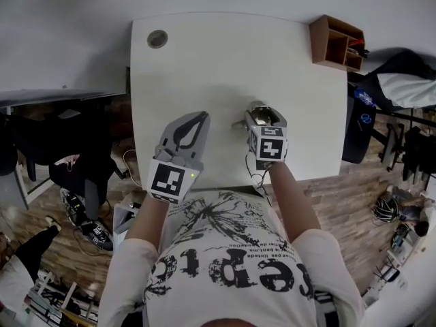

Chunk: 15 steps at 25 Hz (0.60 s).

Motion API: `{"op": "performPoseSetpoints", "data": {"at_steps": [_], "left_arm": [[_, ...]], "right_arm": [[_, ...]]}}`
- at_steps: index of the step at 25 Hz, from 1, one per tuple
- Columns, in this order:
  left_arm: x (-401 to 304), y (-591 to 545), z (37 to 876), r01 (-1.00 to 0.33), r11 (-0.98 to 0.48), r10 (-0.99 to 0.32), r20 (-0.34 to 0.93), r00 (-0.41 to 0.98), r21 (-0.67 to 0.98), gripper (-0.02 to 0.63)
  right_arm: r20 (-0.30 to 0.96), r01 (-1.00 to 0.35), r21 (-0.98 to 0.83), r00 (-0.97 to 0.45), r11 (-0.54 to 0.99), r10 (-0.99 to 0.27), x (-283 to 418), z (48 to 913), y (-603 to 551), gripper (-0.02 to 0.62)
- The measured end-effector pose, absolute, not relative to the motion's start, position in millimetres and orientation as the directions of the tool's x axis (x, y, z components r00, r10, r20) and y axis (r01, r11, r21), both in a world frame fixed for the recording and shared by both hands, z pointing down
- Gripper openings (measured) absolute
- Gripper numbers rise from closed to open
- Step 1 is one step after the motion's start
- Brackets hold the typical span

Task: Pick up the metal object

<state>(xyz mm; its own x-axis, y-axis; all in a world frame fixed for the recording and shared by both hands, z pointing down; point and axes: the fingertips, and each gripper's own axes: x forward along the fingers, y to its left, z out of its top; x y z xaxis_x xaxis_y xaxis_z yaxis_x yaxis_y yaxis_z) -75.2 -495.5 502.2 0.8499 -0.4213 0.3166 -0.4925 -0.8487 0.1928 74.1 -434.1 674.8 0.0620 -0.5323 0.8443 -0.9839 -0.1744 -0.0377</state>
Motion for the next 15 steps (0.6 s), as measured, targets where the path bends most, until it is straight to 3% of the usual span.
{"op": "performPoseSetpoints", "data": {"at_steps": [15], "left_arm": [[-100, -500, 496, -0.527, -0.835, -0.474, 0.282, 0.834, 0.156, 0.011]], "right_arm": [[0.851, -0.981, -0.030, 0.075, -0.191, -0.519, 71, 670, -430, 0.279]]}}
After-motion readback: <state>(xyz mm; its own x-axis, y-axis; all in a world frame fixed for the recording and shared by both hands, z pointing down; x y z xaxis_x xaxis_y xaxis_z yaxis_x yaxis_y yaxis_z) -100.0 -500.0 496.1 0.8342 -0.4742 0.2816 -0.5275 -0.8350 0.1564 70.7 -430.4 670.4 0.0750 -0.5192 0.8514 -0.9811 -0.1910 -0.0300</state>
